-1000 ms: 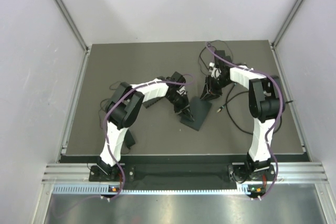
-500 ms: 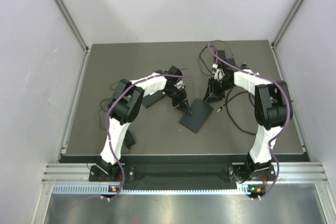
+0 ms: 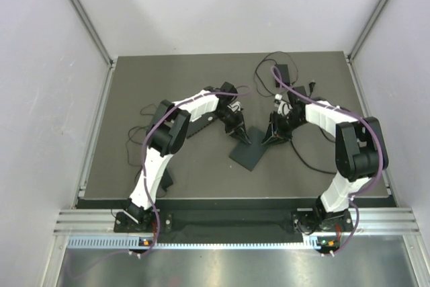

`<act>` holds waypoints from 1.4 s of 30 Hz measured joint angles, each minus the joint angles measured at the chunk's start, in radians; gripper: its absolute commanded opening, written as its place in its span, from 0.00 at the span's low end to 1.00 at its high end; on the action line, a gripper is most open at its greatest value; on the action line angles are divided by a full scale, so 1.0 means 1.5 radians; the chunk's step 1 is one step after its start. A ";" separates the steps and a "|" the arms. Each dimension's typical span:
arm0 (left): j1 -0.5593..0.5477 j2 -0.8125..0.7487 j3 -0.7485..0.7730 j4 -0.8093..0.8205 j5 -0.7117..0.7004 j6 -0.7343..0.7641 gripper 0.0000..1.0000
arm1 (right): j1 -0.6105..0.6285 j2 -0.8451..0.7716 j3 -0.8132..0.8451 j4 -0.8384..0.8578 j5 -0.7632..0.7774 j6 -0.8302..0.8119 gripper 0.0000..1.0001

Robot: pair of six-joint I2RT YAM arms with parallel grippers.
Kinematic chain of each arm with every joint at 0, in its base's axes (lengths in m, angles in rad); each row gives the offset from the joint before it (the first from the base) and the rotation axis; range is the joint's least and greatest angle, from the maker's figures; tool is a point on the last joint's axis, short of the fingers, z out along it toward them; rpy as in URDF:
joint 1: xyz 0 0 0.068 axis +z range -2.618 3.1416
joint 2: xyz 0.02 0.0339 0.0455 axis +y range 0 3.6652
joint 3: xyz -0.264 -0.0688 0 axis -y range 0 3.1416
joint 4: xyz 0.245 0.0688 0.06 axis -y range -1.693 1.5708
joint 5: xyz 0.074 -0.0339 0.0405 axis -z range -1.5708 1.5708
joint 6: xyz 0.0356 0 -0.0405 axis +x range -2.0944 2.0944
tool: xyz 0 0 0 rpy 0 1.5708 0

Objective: Pull the plug from the switch port

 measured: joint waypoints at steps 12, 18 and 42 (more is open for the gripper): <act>0.017 0.010 0.087 -0.017 -0.076 0.023 0.31 | 0.073 -0.073 -0.131 0.034 -0.003 0.017 0.30; 0.065 -0.111 -0.043 -0.011 -0.152 0.038 0.30 | 0.158 -0.089 -0.174 0.062 0.025 0.038 0.29; 0.114 -0.559 -0.456 0.020 -0.256 0.006 0.36 | 0.210 0.058 0.052 0.255 0.125 0.199 0.35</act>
